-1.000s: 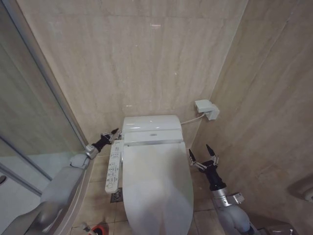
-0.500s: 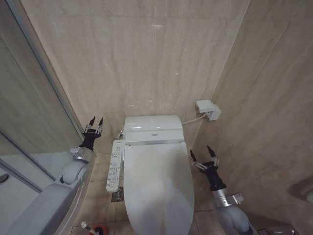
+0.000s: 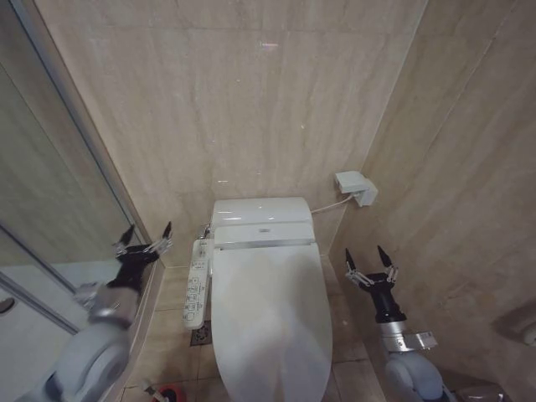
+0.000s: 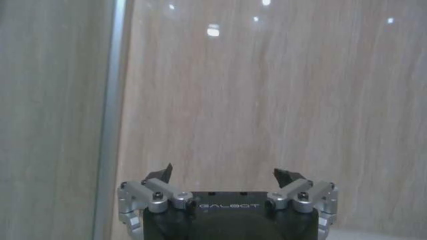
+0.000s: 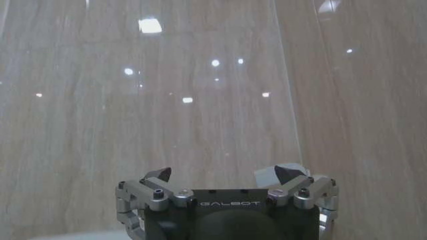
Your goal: Open the toilet lid, clean the toilet bowl with a toilet brush, close the toilet lid, and flush.
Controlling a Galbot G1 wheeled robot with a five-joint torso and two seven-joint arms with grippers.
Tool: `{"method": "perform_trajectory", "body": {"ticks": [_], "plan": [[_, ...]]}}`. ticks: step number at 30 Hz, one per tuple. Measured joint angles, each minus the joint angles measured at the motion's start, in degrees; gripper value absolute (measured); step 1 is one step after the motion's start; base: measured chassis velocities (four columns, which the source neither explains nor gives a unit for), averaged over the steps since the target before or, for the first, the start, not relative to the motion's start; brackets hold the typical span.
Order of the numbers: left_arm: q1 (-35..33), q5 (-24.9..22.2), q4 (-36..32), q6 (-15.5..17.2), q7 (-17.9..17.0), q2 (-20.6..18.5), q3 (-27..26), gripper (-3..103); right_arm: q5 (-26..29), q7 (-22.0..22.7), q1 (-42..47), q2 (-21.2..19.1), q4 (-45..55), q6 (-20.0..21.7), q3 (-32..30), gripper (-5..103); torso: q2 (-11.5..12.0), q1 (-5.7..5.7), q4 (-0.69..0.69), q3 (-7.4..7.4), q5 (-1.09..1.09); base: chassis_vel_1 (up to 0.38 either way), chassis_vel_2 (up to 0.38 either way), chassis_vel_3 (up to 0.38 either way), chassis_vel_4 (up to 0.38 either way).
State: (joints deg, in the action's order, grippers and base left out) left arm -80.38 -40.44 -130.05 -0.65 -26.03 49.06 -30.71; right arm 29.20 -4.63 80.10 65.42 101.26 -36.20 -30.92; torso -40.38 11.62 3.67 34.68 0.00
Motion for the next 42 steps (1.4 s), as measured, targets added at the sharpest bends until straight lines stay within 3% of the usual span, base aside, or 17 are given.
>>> {"method": "perform_trajectory", "body": {"ticks": [4,5,6,9,15,27,42], "plan": [[-6.72,3.43,-4.98,-0.82,1.66,3.61,-5.61,93,-0.62,-0.07,0.53,0.15,2.08,0.26,-0.2,100,0.0,0.0,0.02,0.0,0.0,0.0,0.0,0.0,0.0],[-8.88,4.58,-6.18,-1.16,2.27,4.97,-6.83,100,-0.81,-0.13,0.69,0.24,2.64,0.27,-0.25,100,0.0,0.0,0.02,0.0,0.0,0.0,0.0,0.0,0.0],[-8.88,4.58,-6.18,-1.16,2.27,4.97,-6.83,100,-0.81,-0.13,0.69,0.24,2.64,0.27,-0.25,100,0.0,0.0,0.02,0.0,0.0,0.0,0.0,0.0,0.0],[-15.0,6.44,-8.74,-1.86,3.14,9.48,-9.17,100,-1.15,-0.09,1.57,1.11,4.42,0.29,-0.54,100,0.0,0.0,-0.02,0.01,0.01,0.0,0.0,0.0,0.0],[-18.2,8.16,-9.14,-2.87,3.6,13.29,-11.76,100,-0.62,0.05,2.91,2.55,6.97,0.26,-1.38,100,0.01,0.02,0.03,0.01,0.0,0.045,-0.039,-0.034,0.035],[-19.28,8.48,-9.82,-2.88,3.89,15.14,-12.56,100,0.65,0.27,5.08,4.44,9.46,0.29,-3.65,100,0.01,0.01,0.01,0.01,0.02,0.175,-0.175,-0.172,0.168],[-19.93,9.35,-10.67,-2.91,4.3,16.35,-11.98,100,0.87,0.19,6.23,4.49,9.53,-0.36,-4.31,100,0.0,-0.02,0.01,0.0,-0.01,0.331,-0.338,-0.323,0.32]]}}
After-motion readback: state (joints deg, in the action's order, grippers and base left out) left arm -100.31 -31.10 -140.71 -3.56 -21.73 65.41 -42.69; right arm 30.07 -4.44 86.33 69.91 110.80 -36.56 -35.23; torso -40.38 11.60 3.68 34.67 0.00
